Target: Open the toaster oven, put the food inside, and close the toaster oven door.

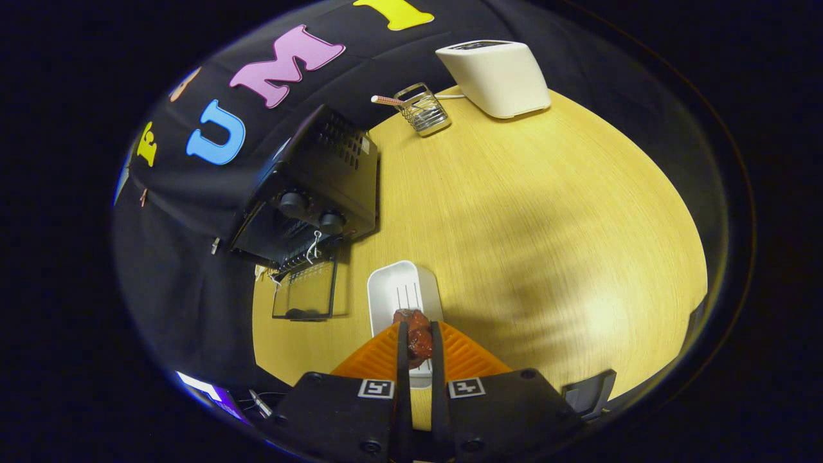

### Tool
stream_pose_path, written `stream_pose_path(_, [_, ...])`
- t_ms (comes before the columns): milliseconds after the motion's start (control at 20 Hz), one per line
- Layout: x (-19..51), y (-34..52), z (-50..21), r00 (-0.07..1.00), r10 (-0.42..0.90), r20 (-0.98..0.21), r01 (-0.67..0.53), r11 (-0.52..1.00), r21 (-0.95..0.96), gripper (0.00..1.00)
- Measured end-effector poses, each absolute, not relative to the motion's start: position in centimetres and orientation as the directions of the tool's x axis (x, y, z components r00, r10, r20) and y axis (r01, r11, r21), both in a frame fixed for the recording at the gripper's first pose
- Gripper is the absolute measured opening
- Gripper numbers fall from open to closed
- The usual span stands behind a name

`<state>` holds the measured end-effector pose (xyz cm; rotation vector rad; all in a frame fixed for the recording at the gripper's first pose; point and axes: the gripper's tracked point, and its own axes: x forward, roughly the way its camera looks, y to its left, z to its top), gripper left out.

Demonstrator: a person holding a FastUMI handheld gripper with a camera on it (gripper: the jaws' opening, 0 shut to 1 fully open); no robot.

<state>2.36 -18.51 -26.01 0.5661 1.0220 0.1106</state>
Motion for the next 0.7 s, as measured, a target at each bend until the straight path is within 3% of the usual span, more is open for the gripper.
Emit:
stream_pose_path(400, [1.4,-19.9,-23.9,0.566,0.286,-0.773,0.182,0.872,0.455,0.14])
stream_pose_path(700, [1.4,-15.4,-17.8,0.651,0.307,-0.694,0.231,0.791,0.567,0.14])
